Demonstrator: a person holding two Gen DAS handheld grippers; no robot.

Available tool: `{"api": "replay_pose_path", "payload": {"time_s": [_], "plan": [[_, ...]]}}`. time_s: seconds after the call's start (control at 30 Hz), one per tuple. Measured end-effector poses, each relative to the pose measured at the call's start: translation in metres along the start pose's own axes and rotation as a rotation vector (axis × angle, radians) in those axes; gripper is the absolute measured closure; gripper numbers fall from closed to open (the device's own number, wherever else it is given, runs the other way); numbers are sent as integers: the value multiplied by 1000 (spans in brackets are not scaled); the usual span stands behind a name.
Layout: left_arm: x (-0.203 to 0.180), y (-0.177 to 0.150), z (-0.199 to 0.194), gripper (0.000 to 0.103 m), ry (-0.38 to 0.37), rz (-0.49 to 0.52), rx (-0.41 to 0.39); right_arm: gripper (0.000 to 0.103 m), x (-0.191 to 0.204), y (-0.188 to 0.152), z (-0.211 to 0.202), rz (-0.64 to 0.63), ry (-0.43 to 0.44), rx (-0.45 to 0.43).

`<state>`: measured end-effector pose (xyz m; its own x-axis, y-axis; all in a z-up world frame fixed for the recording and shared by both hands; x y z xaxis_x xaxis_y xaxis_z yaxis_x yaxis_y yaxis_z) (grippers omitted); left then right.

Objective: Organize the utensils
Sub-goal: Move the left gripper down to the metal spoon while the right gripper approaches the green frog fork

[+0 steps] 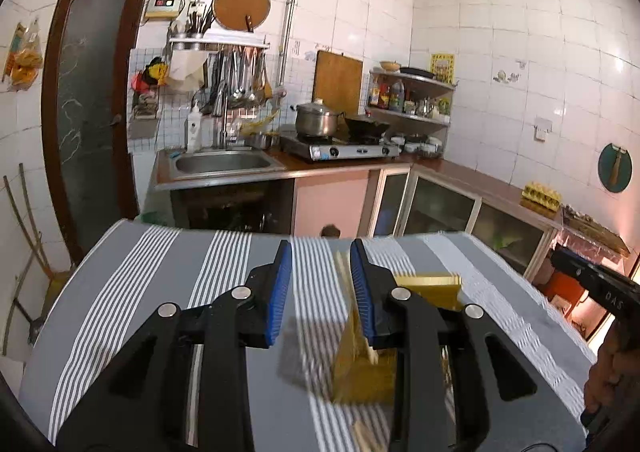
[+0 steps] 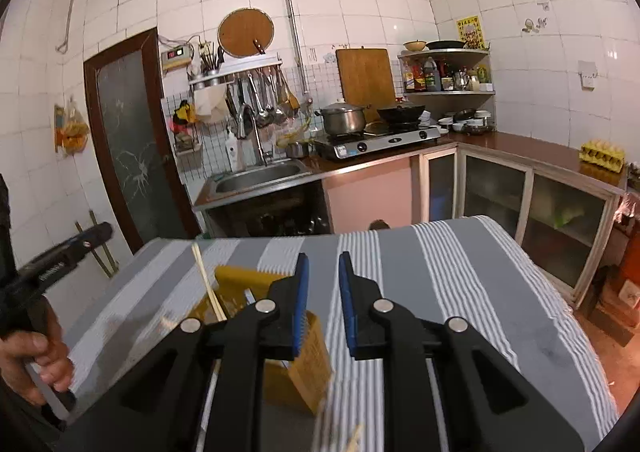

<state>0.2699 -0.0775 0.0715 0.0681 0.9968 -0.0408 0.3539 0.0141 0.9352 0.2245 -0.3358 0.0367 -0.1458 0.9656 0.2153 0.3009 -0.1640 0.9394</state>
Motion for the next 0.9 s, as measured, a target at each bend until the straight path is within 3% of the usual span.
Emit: {"api": "replay_pose_path", "payload": {"time_s": [0.23, 0.4, 0.6, 0.73, 0.9], "plan": [[19, -51, -37, 74, 47, 33, 25, 84, -1, -45, -33, -10, -29, 64], [38, -92, -45, 73, 84, 11, 84, 75, -6, -77, -58, 14, -56, 92], [62, -138, -61, 73, 118, -50, 162, 75, -19, -121, -81, 20, -154, 144], [67, -159, -75, 73, 130, -54, 184, 75, -31, -147, -91, 30, -215, 187], [79, -170, -86, 72, 137, -49, 197, 75, -38, -165, -104, 83, -203, 221]]}}
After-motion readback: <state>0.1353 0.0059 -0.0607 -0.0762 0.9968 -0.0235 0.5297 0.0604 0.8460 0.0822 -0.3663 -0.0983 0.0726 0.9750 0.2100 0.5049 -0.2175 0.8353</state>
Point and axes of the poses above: each gripper's, at about its wrist camera, not at the fingertips, and z roughly the way its jaws point, x to its left, y to its top, the point moved 3 cm from there along z, roughly the way its jaws point, and after that the axes turned 9 degrees about y, right-handed, at the moved point
